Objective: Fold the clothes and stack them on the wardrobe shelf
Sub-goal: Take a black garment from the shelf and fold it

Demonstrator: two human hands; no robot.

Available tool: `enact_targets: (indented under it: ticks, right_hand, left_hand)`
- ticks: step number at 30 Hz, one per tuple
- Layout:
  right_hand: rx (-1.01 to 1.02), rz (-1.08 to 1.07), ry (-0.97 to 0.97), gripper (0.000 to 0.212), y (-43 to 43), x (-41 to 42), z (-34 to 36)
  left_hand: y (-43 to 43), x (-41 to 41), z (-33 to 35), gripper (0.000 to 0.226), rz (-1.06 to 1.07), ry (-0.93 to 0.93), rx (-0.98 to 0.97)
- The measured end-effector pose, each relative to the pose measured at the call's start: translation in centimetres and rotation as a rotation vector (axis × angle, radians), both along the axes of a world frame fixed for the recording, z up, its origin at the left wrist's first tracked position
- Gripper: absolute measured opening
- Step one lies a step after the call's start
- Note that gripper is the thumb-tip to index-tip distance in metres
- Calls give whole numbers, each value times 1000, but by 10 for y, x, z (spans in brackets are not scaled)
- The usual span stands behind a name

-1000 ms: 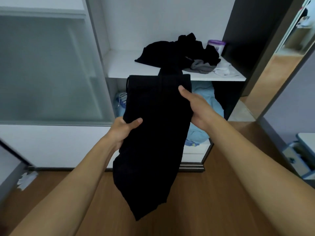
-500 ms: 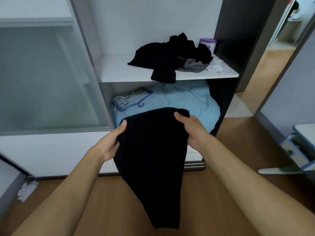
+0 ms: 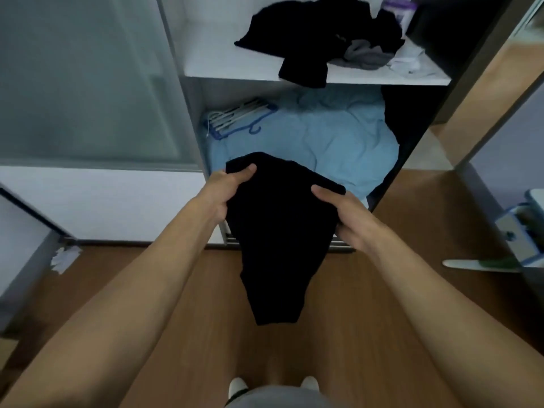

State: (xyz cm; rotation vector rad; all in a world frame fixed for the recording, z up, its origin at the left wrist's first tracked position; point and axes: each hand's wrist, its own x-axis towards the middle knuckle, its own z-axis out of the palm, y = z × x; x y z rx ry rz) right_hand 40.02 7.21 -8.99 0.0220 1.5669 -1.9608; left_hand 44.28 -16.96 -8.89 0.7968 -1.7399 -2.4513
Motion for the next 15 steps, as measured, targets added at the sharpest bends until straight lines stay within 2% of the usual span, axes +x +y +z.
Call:
enact_targets:
  ticks: [4,7,9,12,15]
  right_hand:
    - [-11,-103,-25,32,-5,6,-3]
    - [-30,-126,-164,24,-8,1,4]
    - [57,-84,-277,17,-10,-4,11]
    - [175,-43,-339,21,-7,-12,20]
    - [68,-38,-285,35,4,-12,22]
  left_hand:
    - [-21,25,-24,42,-136,-37,155]
    - [-29,47,-44,57,-168,82,335]
    - [-24,59,-51,59,-198,109,399]
    - [-11,57,-53,30,-145,88,234]
    - [-4,44,-51,24,5,78,117]
